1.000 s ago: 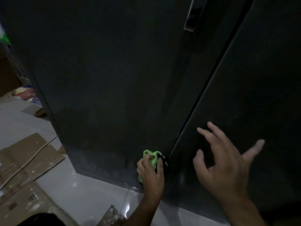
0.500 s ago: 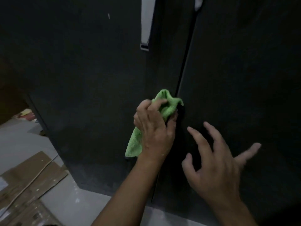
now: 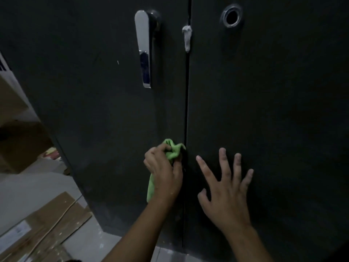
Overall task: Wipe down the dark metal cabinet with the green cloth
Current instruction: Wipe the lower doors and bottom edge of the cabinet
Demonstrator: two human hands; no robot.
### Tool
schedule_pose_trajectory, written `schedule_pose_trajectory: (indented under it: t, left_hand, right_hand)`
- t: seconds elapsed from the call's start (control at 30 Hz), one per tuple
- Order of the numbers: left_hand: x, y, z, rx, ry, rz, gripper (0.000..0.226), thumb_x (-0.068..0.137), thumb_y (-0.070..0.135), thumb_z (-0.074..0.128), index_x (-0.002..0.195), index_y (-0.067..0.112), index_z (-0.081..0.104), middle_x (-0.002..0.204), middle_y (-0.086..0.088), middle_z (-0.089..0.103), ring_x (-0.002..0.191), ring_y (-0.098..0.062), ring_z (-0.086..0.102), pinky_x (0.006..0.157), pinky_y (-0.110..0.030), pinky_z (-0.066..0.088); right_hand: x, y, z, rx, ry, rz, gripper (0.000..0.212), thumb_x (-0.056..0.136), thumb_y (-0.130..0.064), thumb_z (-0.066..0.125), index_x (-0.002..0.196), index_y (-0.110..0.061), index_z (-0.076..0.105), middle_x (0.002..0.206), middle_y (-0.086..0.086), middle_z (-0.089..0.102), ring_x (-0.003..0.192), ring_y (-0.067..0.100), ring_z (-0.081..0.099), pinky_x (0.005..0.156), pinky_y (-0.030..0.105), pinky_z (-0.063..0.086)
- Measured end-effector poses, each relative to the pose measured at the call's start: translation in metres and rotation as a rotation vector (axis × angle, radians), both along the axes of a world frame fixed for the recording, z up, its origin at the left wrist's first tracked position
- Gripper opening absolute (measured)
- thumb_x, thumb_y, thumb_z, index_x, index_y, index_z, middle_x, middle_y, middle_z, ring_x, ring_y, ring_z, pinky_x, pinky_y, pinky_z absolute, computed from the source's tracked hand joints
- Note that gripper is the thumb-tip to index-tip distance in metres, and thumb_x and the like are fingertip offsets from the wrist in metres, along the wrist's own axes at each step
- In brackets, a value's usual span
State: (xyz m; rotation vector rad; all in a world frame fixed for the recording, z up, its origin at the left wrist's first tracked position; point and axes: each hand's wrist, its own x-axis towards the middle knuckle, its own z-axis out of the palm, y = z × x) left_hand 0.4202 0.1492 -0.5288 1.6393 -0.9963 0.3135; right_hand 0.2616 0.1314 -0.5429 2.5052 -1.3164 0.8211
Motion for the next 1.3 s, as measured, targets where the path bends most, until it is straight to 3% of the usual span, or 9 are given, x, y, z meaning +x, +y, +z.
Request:
schedule_pose_trajectory:
  t: [0.1, 0.23, 0.4, 0.6, 0.73, 0.83, 1.0, 1.1, 1.3]
  left_hand:
    - [-0.01, -0.014, 0.049, -0.179, 0.055, 0.02, 0.035, 0.084, 0.014, 0.064, 0.116, 0.013, 0.05, 0.119, -0.008, 0.037, 0.108, -0.011, 0.027, 0.089, -0.011, 0.022]
    - [-0.008, -0.022, 0.075, -0.314, -0.045, 0.026, 0.035, 0.083, 0.024, 0.06, 0.116, 0.018, 0.051, 0.114, -0.012, 0.042, 0.107, -0.011, 0.031, 0.092, -0.004, 0.022]
    - [0.003, -0.012, 0.014, -0.181, -0.197, -0.009, 0.037, 0.078, 0.024, 0.057, 0.115, 0.024, 0.049, 0.117, -0.012, 0.041, 0.108, -0.01, 0.032, 0.093, -0.022, 0.026]
    - [0.015, 0.013, -0.044, 0.108, -0.244, -0.139, 0.042, 0.073, 0.023, 0.044, 0.115, 0.025, 0.045, 0.12, -0.006, 0.035, 0.106, -0.018, 0.034, 0.093, -0.038, 0.038]
    - [0.0, 0.009, 0.015, -0.075, -0.126, -0.141, 0.031, 0.082, 0.021, 0.048, 0.112, 0.012, 0.05, 0.108, -0.02, 0.047, 0.105, -0.009, 0.031, 0.097, -0.007, 0.023]
    - [-0.033, -0.01, 0.079, -0.196, -0.161, -0.192, 0.03, 0.082, 0.012, 0.059, 0.111, 0.006, 0.057, 0.11, -0.014, 0.043, 0.105, -0.009, 0.032, 0.095, -0.004, 0.021]
    - [-0.098, -0.043, 0.122, -0.154, -0.467, -0.323, 0.041, 0.078, 0.015, 0.062, 0.116, 0.022, 0.051, 0.116, -0.011, 0.041, 0.103, -0.012, 0.032, 0.096, -0.017, 0.028]
    - [-0.129, -0.054, 0.101, -0.076, -0.69, -0.397, 0.044, 0.078, 0.02, 0.065, 0.119, 0.022, 0.048, 0.12, -0.009, 0.035, 0.103, -0.023, 0.038, 0.088, -0.034, 0.041]
    - [-0.132, -0.043, 0.036, 0.3, -1.138, -0.518, 0.064, 0.063, 0.032, 0.083, 0.12, 0.024, 0.054, 0.123, -0.009, 0.039, 0.107, -0.025, 0.045, 0.084, -0.038, 0.056]
  right_hand:
    - [-0.004, -0.003, -0.003, -0.023, -0.042, 0.033, 0.107, 0.064, -0.033, 0.081, 0.155, -0.044, 0.026, 0.168, 0.006, -0.003, 0.153, 0.039, -0.007, 0.108, 0.077, 0.015]
    - [-0.009, -0.005, -0.004, -0.015, -0.056, 0.05, 0.104, 0.066, -0.031, 0.079, 0.154, -0.045, 0.026, 0.169, 0.003, -0.001, 0.153, 0.032, -0.012, 0.11, 0.075, 0.013]
    - [-0.006, -0.006, -0.002, -0.009, -0.115, 0.047, 0.103, 0.067, -0.026, 0.075, 0.156, -0.042, 0.024, 0.168, -0.001, 0.002, 0.153, 0.028, -0.01, 0.11, 0.077, 0.015]
    - [-0.02, -0.009, 0.008, -0.036, -0.205, -0.013, 0.099, 0.07, -0.024, 0.075, 0.155, -0.04, 0.026, 0.164, 0.005, 0.013, 0.15, 0.032, 0.014, 0.111, 0.075, 0.015]
    - [-0.047, -0.016, 0.018, 0.004, -0.355, -0.131, 0.095, 0.073, -0.022, 0.077, 0.153, -0.041, 0.029, 0.162, 0.013, 0.014, 0.149, 0.039, 0.013, 0.112, 0.074, 0.013]
    - [-0.07, -0.02, 0.025, 0.039, -0.455, -0.207, 0.094, 0.074, -0.022, 0.076, 0.153, -0.044, 0.027, 0.163, 0.012, 0.01, 0.15, 0.04, 0.008, 0.115, 0.071, 0.01]
    - [-0.114, -0.03, 0.024, 0.052, -0.609, -0.341, 0.096, 0.076, -0.019, 0.075, 0.153, -0.046, 0.025, 0.164, 0.007, 0.006, 0.151, 0.038, 0.006, 0.116, 0.068, 0.015]
    - [-0.134, -0.036, 0.02, 0.071, -0.676, -0.385, 0.097, 0.076, -0.016, 0.076, 0.154, -0.044, 0.025, 0.164, 0.007, 0.005, 0.15, 0.04, 0.008, 0.116, 0.066, 0.018]
    - [-0.157, -0.036, 0.018, 0.138, -0.667, -0.36, 0.099, 0.079, -0.016, 0.073, 0.153, -0.051, 0.017, 0.165, -0.007, 0.003, 0.151, 0.035, 0.008, 0.117, 0.063, 0.022]
